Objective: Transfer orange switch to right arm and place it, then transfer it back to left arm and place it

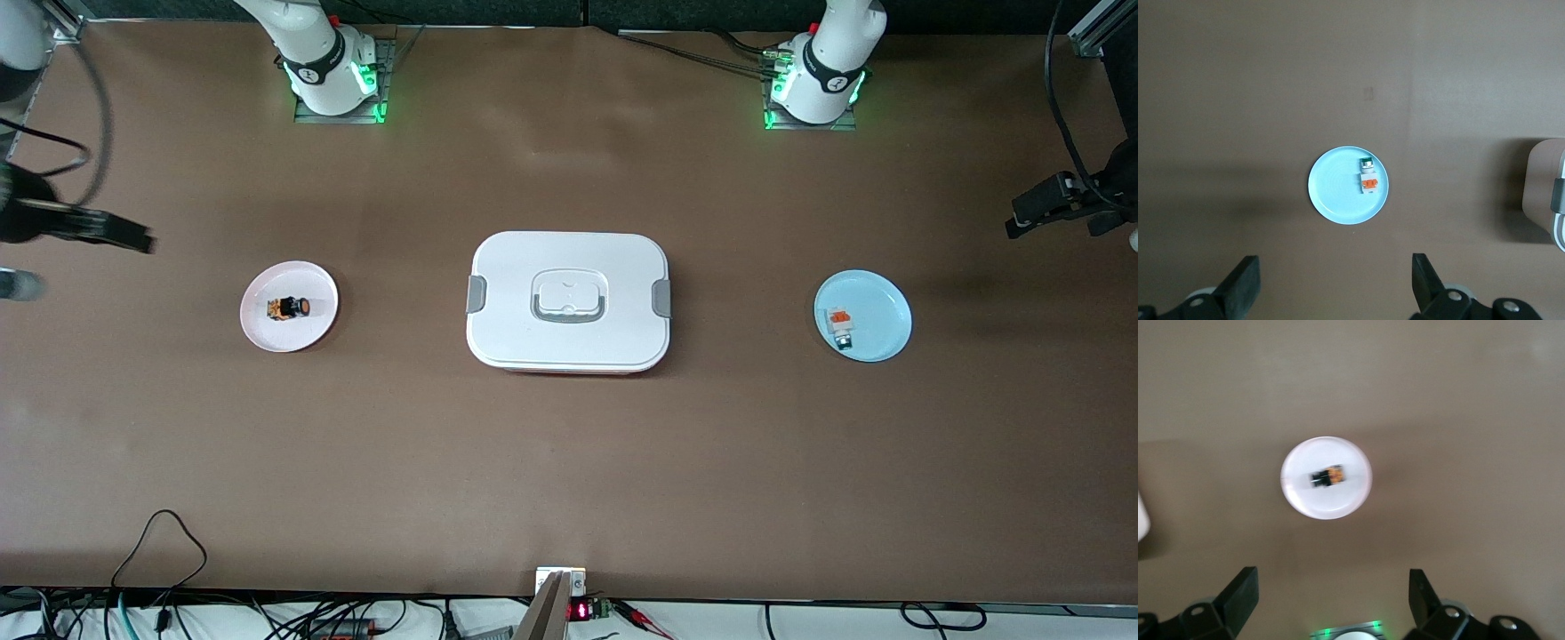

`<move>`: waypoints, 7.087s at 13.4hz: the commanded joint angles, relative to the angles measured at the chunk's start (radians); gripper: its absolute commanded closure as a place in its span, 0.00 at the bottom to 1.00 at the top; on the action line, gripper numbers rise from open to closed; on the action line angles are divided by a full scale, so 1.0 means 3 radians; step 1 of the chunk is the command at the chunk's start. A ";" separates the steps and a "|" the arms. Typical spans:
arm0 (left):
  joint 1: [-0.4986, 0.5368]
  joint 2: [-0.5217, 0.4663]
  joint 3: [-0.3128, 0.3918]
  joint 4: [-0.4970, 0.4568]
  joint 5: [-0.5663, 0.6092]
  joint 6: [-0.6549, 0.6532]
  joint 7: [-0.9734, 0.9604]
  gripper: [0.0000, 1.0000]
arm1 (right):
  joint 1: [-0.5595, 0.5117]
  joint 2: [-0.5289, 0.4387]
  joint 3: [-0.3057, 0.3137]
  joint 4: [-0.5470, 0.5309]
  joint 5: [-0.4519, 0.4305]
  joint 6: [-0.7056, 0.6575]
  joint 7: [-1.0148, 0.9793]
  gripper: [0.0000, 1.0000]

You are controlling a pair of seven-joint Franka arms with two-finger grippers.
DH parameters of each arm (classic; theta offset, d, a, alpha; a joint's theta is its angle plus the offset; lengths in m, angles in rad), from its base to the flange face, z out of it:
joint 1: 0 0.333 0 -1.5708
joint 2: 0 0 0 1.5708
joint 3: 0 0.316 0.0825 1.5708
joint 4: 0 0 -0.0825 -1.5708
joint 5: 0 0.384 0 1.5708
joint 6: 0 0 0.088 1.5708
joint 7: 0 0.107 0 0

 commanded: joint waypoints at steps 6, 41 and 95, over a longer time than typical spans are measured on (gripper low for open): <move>0.0015 0.0027 0.0001 0.0094 -0.0046 -0.0068 0.0027 0.00 | -0.0210 -0.0147 -0.0058 -0.0342 0.0118 0.0180 -0.0161 0.00; 0.0005 -0.0004 -0.0030 0.0233 -0.0057 -0.0089 -0.0019 0.00 | 0.0199 -0.0439 -0.0472 -0.0588 0.0297 0.0543 -0.0453 0.00; 0.0000 0.0088 -0.0035 0.0227 -0.0133 -0.0263 -0.0050 0.00 | 0.0184 0.0701 -0.0150 -0.2638 0.0246 0.3202 -0.0816 0.00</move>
